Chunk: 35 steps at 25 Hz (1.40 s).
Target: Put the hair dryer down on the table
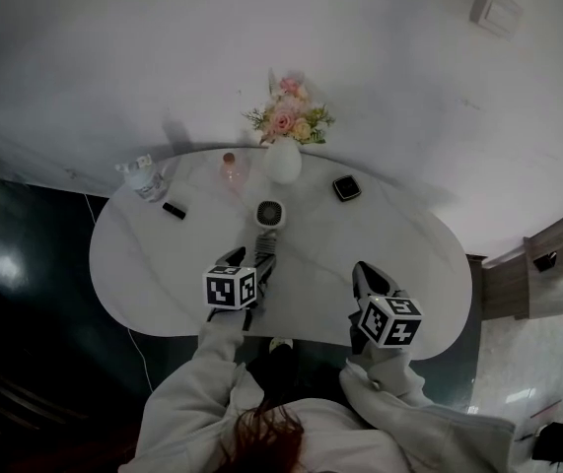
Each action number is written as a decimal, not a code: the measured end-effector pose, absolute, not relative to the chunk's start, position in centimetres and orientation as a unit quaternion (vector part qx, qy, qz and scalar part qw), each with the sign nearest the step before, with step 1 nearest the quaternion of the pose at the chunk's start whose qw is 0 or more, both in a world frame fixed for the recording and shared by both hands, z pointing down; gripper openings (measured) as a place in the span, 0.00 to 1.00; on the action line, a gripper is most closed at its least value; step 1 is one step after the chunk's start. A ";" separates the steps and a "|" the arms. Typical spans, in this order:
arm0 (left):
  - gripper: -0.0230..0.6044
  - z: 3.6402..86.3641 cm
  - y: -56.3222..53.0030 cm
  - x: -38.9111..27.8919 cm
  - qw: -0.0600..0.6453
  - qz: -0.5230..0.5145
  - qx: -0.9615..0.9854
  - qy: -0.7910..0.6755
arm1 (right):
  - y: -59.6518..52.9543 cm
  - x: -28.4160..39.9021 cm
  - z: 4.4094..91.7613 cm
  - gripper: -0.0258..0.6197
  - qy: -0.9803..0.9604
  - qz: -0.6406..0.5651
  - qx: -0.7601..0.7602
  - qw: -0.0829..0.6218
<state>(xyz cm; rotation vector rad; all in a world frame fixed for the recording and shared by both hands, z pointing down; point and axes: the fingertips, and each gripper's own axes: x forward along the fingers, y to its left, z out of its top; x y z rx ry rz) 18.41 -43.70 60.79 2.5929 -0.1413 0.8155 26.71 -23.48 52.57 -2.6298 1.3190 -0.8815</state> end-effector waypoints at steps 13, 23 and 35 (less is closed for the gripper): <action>0.52 51.8 -45.8 13.7 0.192 0.160 0.960 -0.122 | -25.3 27.2 49.4 0.12 0.469 -0.244 -0.848 0.028; 0.35 42.1 -44.8 13.8 0.103 0.036 0.989 -0.101 | -25.5 28.1 40.5 0.12 0.496 -0.095 -0.861 0.059; 0.08 39.9 -41.7 14.6 0.035 -0.015 0.997 -0.071 | -22.8 27.5 37.6 0.12 0.484 -0.003 -0.874 0.047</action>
